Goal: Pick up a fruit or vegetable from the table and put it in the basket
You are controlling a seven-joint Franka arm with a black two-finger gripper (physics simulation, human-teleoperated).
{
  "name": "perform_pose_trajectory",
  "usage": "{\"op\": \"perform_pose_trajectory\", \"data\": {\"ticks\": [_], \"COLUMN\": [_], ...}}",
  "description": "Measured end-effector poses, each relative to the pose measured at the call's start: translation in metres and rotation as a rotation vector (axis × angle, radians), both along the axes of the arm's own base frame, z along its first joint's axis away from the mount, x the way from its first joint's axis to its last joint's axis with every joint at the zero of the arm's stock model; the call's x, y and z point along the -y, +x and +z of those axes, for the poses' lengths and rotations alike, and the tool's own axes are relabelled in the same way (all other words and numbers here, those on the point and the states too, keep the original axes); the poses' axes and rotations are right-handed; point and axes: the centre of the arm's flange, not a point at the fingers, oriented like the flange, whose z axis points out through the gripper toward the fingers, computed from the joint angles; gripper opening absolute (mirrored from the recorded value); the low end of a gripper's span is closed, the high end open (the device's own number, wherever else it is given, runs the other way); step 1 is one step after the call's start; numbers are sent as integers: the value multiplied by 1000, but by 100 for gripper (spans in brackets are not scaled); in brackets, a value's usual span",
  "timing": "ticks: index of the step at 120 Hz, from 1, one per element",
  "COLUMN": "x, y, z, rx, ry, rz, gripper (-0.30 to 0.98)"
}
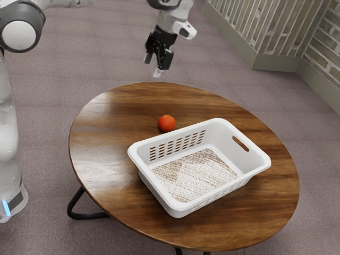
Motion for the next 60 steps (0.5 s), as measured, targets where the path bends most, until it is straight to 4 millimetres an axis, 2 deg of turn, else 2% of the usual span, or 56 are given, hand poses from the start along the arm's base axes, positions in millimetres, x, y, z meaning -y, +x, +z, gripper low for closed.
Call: {"op": "perform_pose_trajectory", "data": {"ticks": [10, 34, 60], "x": [1, 1, -3], "y": [9, 48, 93], "z": [-13, -45, -46], "rx": [6, 62, 136], "ry": [1, 18, 39], "rz": [-6, -1, 20], "gripper": [69, 69, 69]}}
